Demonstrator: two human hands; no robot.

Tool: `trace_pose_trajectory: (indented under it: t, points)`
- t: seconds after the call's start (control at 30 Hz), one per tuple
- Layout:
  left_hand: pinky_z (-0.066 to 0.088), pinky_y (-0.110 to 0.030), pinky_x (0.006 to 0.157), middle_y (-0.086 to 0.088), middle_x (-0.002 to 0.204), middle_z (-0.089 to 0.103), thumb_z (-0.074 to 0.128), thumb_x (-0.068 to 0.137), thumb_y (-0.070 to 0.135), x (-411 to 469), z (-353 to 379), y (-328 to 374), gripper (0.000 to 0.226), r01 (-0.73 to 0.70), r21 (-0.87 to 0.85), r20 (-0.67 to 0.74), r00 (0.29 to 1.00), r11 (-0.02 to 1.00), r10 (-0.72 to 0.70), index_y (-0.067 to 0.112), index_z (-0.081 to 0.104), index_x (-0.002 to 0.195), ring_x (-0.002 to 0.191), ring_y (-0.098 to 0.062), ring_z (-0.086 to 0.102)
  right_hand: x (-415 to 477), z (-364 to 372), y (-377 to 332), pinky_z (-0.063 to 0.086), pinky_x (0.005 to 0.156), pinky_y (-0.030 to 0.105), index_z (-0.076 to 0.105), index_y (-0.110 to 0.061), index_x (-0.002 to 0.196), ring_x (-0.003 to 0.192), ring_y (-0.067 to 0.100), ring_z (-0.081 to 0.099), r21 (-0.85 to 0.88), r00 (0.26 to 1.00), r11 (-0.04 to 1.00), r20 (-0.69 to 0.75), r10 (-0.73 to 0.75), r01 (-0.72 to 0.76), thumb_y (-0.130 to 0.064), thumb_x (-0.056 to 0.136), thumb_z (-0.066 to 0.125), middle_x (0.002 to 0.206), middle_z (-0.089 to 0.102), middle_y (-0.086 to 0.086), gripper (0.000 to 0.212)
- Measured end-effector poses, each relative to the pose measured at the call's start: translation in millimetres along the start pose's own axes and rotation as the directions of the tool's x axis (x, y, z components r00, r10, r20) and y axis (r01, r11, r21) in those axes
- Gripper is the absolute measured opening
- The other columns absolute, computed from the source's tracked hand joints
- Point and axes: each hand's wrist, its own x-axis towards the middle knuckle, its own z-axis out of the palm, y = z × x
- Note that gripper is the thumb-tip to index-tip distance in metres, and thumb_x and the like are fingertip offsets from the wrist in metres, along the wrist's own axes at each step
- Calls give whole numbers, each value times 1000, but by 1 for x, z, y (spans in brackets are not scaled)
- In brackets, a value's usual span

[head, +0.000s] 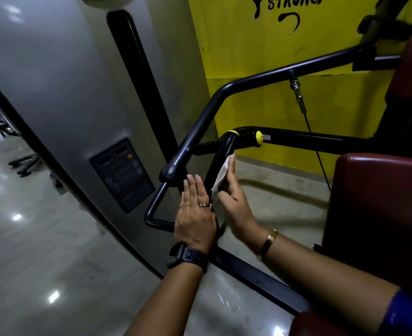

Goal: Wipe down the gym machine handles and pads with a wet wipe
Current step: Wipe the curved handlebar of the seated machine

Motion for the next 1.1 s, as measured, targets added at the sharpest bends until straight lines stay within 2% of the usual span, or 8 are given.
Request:
trace_pose_trajectory:
  t: [0.03, 0.07, 0.2, 0.33, 0.57, 0.7, 0.93, 1.1]
  points:
    - [52, -40, 94, -23, 145, 43, 22, 104, 27, 0, 1, -1, 61, -1, 1, -19, 1000, 1000, 1, 4, -4, 154, 132, -32, 47, -8, 5, -4, 9, 98, 25, 7, -24, 150, 132, -5, 35, 195, 994, 976, -18, 104, -98, 5, 92, 35, 145, 20, -19, 71]
    - [52, -41, 95, -24, 144, 44, 16, 106, 29, 0, 2, -1, 58, 6, -1, -26, 1000, 1000, -6, 3, -2, 154, 131, -32, 47, -14, 9, -8, 35, 80, 2, 19, -23, 147, 116, -7, 52, 350, 981, 920, -7, 193, -179, 5, 95, 34, 134, 35, -17, 61]
    - [48, -45, 100, -27, 143, 44, 34, 93, 22, -1, 2, -1, 67, 22, 14, -14, 1000, 1000, -22, -4, 13, 151, 130, -37, 49, 1, 14, -18, 41, 90, 24, 52, -15, 126, 125, 21, 51, 575, 890, 731, -11, 455, -367, -29, 97, 46, 116, 62, 2, 32]
    - [39, -42, 106, -24, 148, 39, 38, 88, 19, -3, 2, -2, 79, -2, 55, 8, 1000, 998, 2, 2, -2, 153, 134, -34, 45, 46, -8, -37, 44, 94, 27, 55, -5, 133, 110, 20, 58, 648, 883, 698, -82, 462, -305, -42, 99, 36, 118, 63, 9, 54]
    - [37, -41, 108, -24, 148, 36, 30, 98, 21, -3, 5, -4, 63, -4, 66, -25, 1000, 998, 6, -2, 9, 153, 137, -31, 38, 35, 1, -10, 42, 106, 37, 52, -6, 135, 122, 29, 55, 730, 838, 576, -7, 546, -369, -55, 97, 29, 132, 58, 16, 66]
    - [36, -40, 108, -24, 148, 36, 34, 95, 21, -3, 3, -3, 63, 8, 66, -34, 999, 998, -5, -5, 17, 150, 134, -34, 44, 27, -5, -14, 54, 84, 29, 53, 0, 131, 99, 27, 64, 740, 826, 535, 48, 562, -407, -57, 97, 26, 107, 67, 16, 72]
    - [27, -37, 115, -24, 149, 39, 37, 88, 20, -2, 3, -2, 78, 16, 97, -9, 1000, 995, -16, 2, -1, 154, 137, -32, 39, 63, -21, -34, 40, 107, 37, 53, -8, 134, 123, 29, 53, 753, 851, 581, -54, 522, -309, -65, 95, 25, 130, 58, 15, 74]
    - [41, -41, 106, -27, 143, 43, 28, 99, 18, -2, 4, -2, 53, -18, 64, -35, 999, 998, 20, -7, 24, 145, 130, -37, 49, 25, 7, -20, 48, 94, 32, 56, -4, 126, 111, 25, 61, 673, 816, 576, 71, 574, -464, -61, 97, 22, 127, 61, 18, 72]
